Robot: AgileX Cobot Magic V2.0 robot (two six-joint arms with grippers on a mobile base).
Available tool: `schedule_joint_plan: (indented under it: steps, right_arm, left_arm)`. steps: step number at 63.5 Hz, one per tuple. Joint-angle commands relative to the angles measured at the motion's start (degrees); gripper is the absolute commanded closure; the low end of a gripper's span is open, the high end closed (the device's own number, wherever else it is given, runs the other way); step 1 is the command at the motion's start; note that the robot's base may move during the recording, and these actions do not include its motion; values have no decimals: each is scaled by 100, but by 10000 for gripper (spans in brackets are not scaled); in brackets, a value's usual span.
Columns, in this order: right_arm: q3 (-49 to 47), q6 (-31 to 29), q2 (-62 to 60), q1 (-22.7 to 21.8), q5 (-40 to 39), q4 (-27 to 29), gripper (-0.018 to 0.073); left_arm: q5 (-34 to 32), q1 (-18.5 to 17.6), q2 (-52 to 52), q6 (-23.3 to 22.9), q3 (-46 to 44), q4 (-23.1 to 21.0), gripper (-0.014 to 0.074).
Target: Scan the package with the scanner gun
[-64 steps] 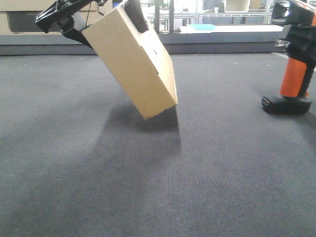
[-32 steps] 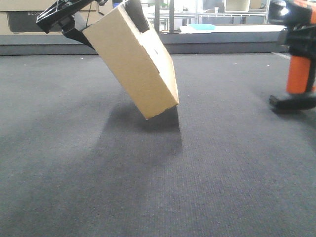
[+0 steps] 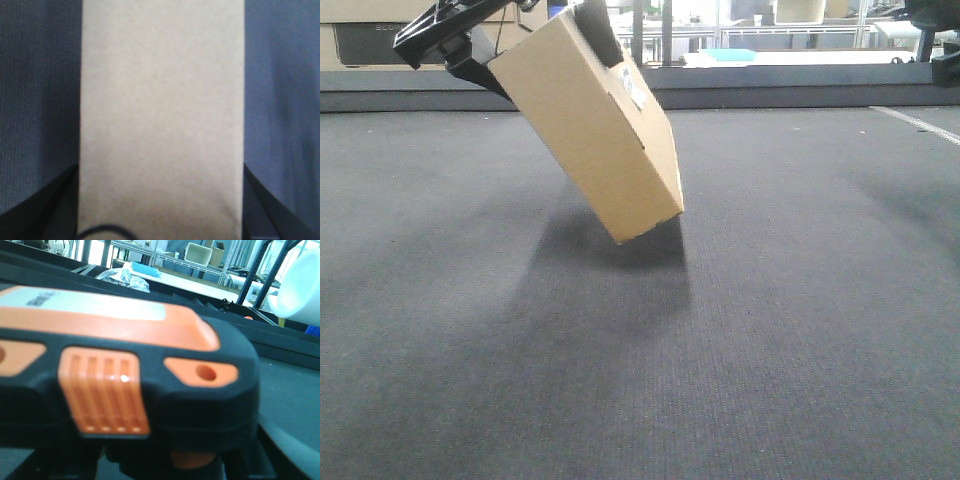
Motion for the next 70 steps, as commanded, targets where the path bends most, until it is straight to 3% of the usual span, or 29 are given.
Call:
schedule_joint_plan:
  steps: [1,20,32,42,56,70]
  right_arm:
    - [-40,-107,-104,-8,-365,-16,721]
    - [-40,-81,-104,-8,-367,-16,721]
    - [-40,1248,-156,-8,-367,-40,721]
    - [-40,2697,-100,-8,-476,-552,721]
    - [-40,3599,525,-8,-1632,-787,722]
    - [-40,3642,909,-8,-1965,-795,722]
  left_arm:
    - [-70,-31,-20,8,-22,-65,707]
    - [-70,-31,-20,8,-22,-65,707]
    - [-70,-31,-20,8,-22,-65,707]
    - [-70,-31,-20,8,-22,-65,707]
    - [-70,-31,-20,8,-22,-65,707]
    - [-70,-31,-20,8,-22,-65,707]
